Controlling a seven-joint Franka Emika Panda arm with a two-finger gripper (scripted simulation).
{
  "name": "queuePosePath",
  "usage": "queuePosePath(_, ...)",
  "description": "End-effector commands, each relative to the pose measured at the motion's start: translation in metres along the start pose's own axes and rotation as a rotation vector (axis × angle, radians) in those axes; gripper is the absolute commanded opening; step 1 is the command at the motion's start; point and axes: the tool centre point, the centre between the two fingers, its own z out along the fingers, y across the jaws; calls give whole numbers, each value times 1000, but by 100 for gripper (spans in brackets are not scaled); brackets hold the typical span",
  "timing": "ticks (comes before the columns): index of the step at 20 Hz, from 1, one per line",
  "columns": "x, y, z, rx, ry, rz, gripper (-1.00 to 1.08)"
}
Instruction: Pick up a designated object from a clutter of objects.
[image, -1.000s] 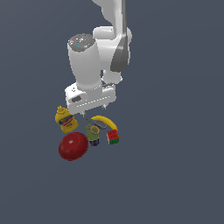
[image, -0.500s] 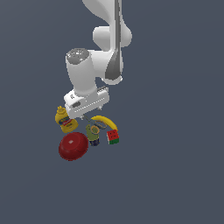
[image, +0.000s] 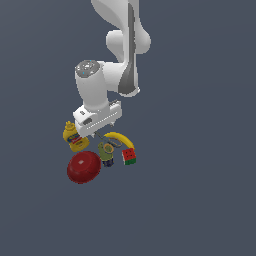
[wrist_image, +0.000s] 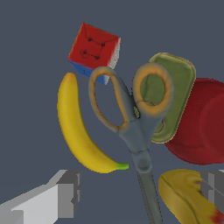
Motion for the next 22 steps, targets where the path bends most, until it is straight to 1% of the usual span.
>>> queuePosePath(1, -1, 0, 1, 0, 1, -6, 100)
queuePosePath(6, 0, 0, 5, 0, 0, -3, 100)
queuePosePath(15, -1, -1, 41, 0, 1, -5, 100)
queuePosePath(21, -1, -1, 51, 0, 1, -6, 100)
queuePosePath(22, -1, -1, 51, 0, 1, -6, -100)
